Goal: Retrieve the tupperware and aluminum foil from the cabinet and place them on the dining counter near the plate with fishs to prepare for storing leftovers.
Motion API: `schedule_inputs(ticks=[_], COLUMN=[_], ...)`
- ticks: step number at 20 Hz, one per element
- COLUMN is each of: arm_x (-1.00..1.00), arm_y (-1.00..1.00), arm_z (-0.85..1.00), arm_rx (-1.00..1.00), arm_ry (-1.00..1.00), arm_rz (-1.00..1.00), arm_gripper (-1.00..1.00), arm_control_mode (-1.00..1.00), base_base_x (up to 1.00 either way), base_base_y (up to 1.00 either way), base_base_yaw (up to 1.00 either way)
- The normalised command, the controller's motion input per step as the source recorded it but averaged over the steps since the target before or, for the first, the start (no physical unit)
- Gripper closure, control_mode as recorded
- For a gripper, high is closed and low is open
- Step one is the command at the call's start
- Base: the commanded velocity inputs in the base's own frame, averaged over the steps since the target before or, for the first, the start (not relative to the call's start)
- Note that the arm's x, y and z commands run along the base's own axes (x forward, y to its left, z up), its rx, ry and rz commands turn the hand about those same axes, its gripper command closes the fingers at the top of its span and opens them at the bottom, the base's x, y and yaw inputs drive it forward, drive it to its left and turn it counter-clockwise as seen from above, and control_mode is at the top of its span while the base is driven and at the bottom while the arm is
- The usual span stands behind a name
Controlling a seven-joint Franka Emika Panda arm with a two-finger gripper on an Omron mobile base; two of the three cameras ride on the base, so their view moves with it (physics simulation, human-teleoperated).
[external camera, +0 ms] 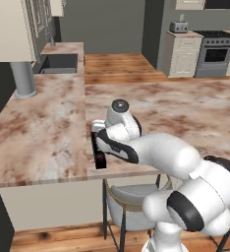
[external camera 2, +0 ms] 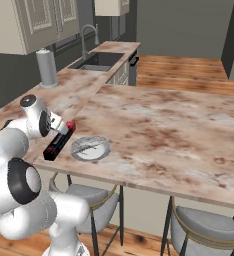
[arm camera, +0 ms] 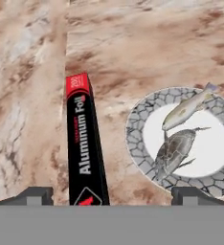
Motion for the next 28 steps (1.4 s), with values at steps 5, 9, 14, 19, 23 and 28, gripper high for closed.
schedule_inputs(ticks=[5, 9, 14, 19, 23, 28], arm_x=[-0.98, -1.0, -1.0, -1.0, -1.0, -0.62], arm_y=[-0.6, -0.73, -0.84, -0.57, -0.22, -0.06], arm_z=[0.76, 0.72, 0.59, 0.33, 0.48, 0.6], arm_rx=[0.0, 0.01, 0.02, 0.0, 0.0, 0.0], arm_ry=[0.0, 0.0, 0.0, 0.0, 0.0, 0.07], arm_rz=[-0.02, -0.01, 0.0, 0.04, 0.1, 0.03], arm_gripper=[-1.0, -1.0, -1.0, -1.0, -1.0, -1.0], arm_control_mode=[-1.0, -1.0, -1.0, -1.0, -1.0, -1.0], base_base_x=[0.0, 0.0, 0.0, 0.0, 0.0, 0.0], base_base_y=[0.0, 0.0, 0.0, 0.0, 0.0, 0.0], base_base_yaw=[0.0, 0.0, 0.0, 0.0, 0.0, 0.0])
